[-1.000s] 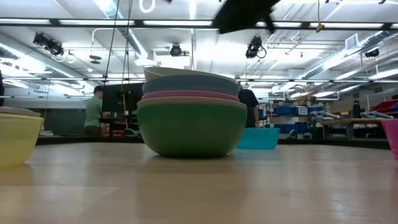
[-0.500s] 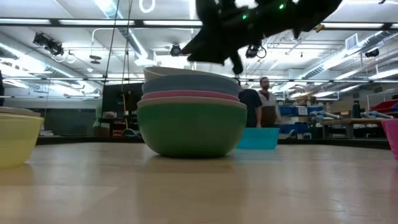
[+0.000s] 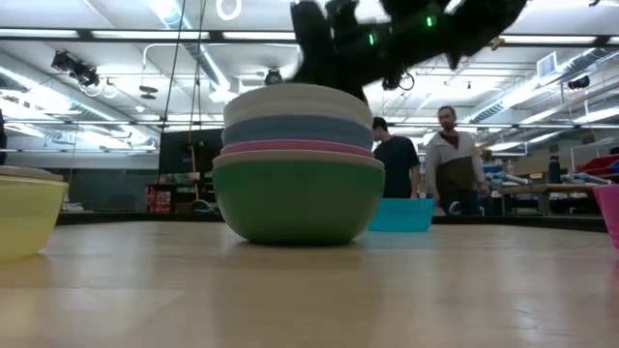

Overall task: Nest bowls inside each other
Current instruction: Stack the white bowl on top of the blue bowl, then stack the light blue bowl on top of the white bowl

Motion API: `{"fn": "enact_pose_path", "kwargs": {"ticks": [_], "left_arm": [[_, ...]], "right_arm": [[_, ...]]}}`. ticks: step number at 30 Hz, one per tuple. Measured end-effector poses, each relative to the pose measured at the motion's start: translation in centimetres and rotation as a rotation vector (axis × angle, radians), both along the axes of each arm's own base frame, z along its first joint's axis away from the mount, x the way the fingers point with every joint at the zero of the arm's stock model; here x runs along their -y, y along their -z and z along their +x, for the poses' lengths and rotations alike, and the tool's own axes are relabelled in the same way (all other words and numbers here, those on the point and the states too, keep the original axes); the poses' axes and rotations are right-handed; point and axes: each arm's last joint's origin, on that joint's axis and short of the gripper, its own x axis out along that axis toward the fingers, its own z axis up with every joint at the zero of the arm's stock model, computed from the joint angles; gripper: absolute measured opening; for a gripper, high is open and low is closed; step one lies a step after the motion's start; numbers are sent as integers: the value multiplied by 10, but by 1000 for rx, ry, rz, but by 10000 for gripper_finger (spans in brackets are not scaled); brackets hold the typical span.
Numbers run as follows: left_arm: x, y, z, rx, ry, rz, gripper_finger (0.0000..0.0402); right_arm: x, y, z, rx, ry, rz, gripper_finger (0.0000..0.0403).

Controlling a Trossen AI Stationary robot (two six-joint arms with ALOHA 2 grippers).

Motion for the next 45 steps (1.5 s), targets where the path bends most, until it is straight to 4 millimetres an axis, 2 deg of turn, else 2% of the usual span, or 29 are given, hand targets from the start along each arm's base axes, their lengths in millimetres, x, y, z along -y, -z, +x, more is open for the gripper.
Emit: {"fn": "enact_pose_path", "kwargs": {"ticks": [3, 6, 9, 12, 19, 21, 24, 28, 36, 40, 45], "left_arm": [[0, 1, 0, -2, -17, -2, 152], [0, 2, 0, -4, -21, 3, 152], [0, 2, 0, -9, -21, 4, 152], [4, 5, -3, -41, -17, -5, 152], [8, 19, -21, -185, -74, -50, 152], [9, 23, -27, -224, -97, -65, 152], [13, 27, -36, -276, -127, -84, 152], [19, 33, -41, -305, -138, -90, 152], [26, 54, -42, -336, -161, -99, 152], [25, 67, -42, -358, -190, -106, 152], [25, 75, -43, -370, -207, -106, 152]], "right_arm": [[0, -21, -3, 54, -8, -15, 89], [-2, -29, -1, 40, -32, -59, 89], [-1, -32, -4, -43, 2, -123, 89], [10, -36, -14, -153, 64, -156, 89], [45, -58, -60, -385, 148, -97, 93], [61, -66, -78, -425, 165, -23, 99], [81, -69, -104, -522, 173, 133, 108], [93, -57, -115, -661, 115, 264, 127], [83, -16, -84, -795, -53, 263, 158], [81, 9, -74, -885, -62, 258, 160], [83, 29, -66, -947, -38, 219, 160]]}}
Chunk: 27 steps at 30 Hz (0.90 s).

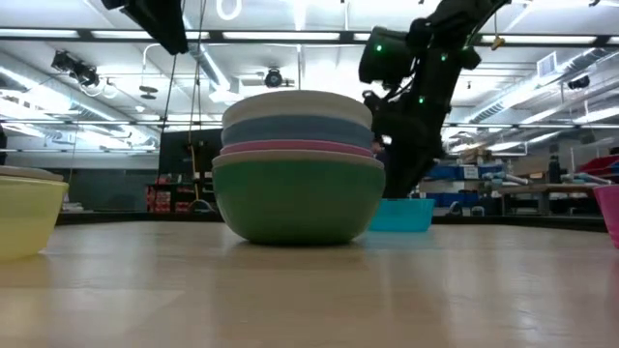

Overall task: Nest bowls inside each other
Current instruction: Stack the light blue bowl on top of the white bowl

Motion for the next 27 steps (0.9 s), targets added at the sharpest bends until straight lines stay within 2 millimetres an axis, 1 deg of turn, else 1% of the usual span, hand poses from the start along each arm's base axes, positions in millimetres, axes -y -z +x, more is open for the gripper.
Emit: {"fn": "enact_pose_path", "kwargs": {"ticks": [6, 10, 12, 14, 17, 18, 19, 21, 24, 27], "left_arm": [[0, 1, 0, 3, -1, 0, 152], [0, 0, 1, 10, -3, 11, 152], [0, 0, 1, 12, -3, 12, 152], [0, 0, 1, 15, -3, 11, 152], [0, 0, 1, 15, -3, 11, 152], [0, 0, 1, 15, -3, 11, 152], [0, 0, 1, 15, -3, 11, 152], [0, 0, 1, 15, -3, 11, 152], [0, 0, 1, 15, -3, 12, 152], [0, 0, 1, 13, -2, 12, 152]], "right_arm": [[4, 13, 4, -35, -8, -30, 157], [7, 23, 8, -48, -18, -28, 145], [9, 29, 10, -49, -25, 7, 129], [9, 33, 10, -59, -34, 36, 103], [9, 33, 10, -59, -66, 59, 44], [9, 31, 10, -56, -84, 63, 24], [9, 28, 9, -50, -100, 65, 13], [8, 21, 9, -18, -111, 75, 10], [6, 12, 3, -23, -114, 77, 3], [2, -12, -6, 5, -114, 35, 2]]}}
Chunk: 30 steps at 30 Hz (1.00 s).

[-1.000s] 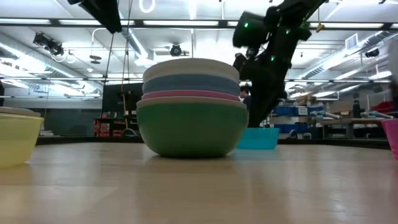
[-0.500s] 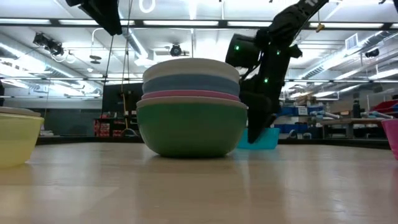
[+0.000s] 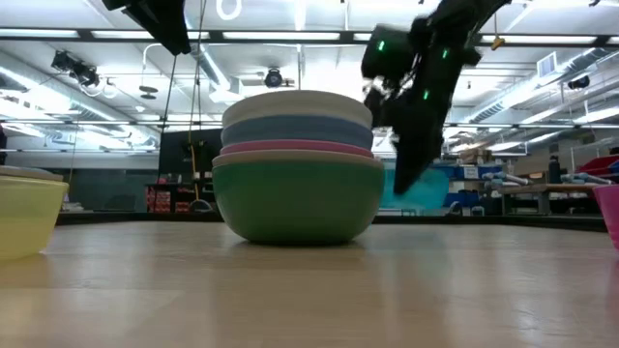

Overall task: Nest bowls inside each other
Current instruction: Stack the light blue bowl on top of the white bowl

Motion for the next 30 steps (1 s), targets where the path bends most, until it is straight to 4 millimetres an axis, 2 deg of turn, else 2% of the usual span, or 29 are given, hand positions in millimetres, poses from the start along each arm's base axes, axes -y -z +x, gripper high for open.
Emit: {"fn": "enact_pose_path", "kwargs": {"ticks": [3, 6, 10, 13, 16, 19, 24, 30], "left_arm": [[0, 0, 0, 0, 0, 2, 152], [0, 0, 0, 4, -1, 14, 152], [0, -1, 1, 14, -2, 20, 152], [0, -1, 1, 16, -3, 20, 152], [0, -1, 1, 18, -3, 20, 152], [0, -1, 1, 23, -3, 19, 152], [0, -1, 2, 23, -2, 18, 152], [0, -1, 1, 21, -2, 19, 152]], "right_arm": [[-11, -32, -7, 47, -26, -15, 1], [-34, -68, -4, 175, -99, -15, 1], [-75, -103, 8, 306, -228, -22, 1], [-102, -119, 23, 403, -314, -24, 0], [-124, -118, 41, 436, -381, -25, 0], [-136, -108, 57, 417, -415, -24, 0], [-143, -83, 78, 354, -429, 2, 9], [-141, -74, 78, 298, -381, 61, 70]]}}
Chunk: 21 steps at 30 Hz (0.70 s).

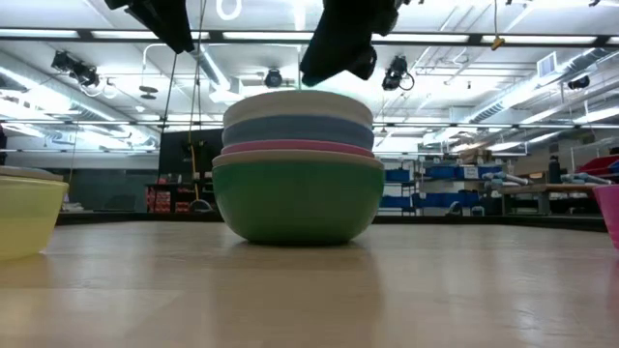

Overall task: Nest bowls inside each other
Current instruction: Stack the light blue bowl on top of the white bowl, then stack the red bowl on top of the light blue bowl

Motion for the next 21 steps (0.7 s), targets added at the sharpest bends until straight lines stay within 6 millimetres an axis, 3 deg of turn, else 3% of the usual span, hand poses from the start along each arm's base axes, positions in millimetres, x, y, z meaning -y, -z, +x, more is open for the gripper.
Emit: {"fn": "enact_pose_path", "kwargs": {"ticks": [5, 9, 21], "left_arm": [[0, 0, 0, -1, 0, 0, 152], [0, 0, -1, -7, 0, 2, 152], [7, 0, -2, -6, 33, 0, 152]], "right_arm": [[1, -9, -5, 13, 21, 20, 118], [4, -20, -21, -44, 68, 17, 134], [1, -62, -139, -461, 357, -127, 128]]}}
